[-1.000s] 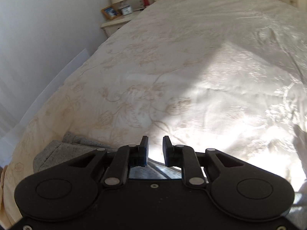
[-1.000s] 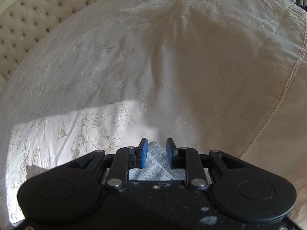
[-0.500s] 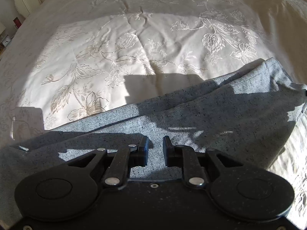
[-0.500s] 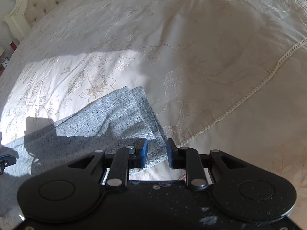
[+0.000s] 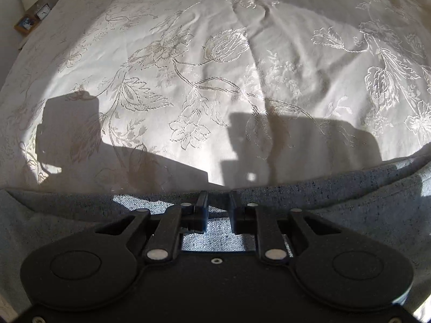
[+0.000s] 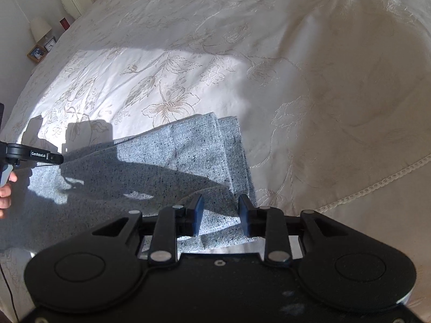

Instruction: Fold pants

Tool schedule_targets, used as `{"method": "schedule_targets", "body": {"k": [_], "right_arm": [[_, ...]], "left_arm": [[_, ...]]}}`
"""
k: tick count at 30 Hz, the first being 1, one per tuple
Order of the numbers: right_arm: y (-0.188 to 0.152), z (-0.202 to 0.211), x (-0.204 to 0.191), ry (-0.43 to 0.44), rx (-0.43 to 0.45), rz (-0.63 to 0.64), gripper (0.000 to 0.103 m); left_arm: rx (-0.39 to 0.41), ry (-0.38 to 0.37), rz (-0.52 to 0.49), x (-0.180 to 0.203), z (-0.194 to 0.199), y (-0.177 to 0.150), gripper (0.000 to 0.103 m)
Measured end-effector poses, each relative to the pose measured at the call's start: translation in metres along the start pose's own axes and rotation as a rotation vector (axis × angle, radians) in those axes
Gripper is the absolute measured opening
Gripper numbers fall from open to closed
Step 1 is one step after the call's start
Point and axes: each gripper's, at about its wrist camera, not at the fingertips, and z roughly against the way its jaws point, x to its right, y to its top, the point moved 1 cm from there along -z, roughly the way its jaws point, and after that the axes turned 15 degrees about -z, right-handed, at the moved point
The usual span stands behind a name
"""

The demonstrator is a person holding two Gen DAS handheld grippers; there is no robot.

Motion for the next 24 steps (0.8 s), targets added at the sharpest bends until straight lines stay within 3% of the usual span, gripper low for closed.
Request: {"method": "schedule_targets", "body": {"k": [2,5,7,12,13,14,16,18,24], "right_arm": [[0.001,0.002,-0.001,0.034,-0.04,-0.015,0.003],[0.007,0.026,-0.005,0.084,-0.03,-0.058,0.004],[0.008,0.036,-0.006,0.028,-0.002,-0.053,0.004],[0.006,0.015,0.004,-0.127,-0.044,-0.011,0.006],[0.007,0.017,0.001,-0.132,-0.019,0.008,0.011],[0.009,0.022,-0.001,-0.125,0.024,0.009,0.014],[0.017,0.031,-0.007,-0.071,0.09,-0.011,0.033],[0.028,0.029,-0.013,-0.046,0.116,-0.013,0.033],[0.058,-0.005,-0.03,-0.011,0.065,0.029,0.033]], "left_arm": [[0.005,0.014,-0.022,0.004,0.001,0.0,0.026],[0.007,0.021,-0.027,0.006,0.002,0.002,0.026],[0.008,0.018,-0.018,0.005,0.003,0.003,0.026],[0.031,-0.008,-0.005,-0.005,0.017,0.006,0.026],[0.046,-0.013,0.004,-0.009,0.023,0.005,0.026],[0.059,-0.013,0.012,-0.013,0.03,0.003,0.026],[0.084,-0.011,0.031,-0.022,0.042,-0.001,0.026],[0.092,-0.004,0.051,-0.029,0.052,-0.008,0.026],[0.075,0.046,0.118,-0.054,0.068,-0.043,0.026]]}}
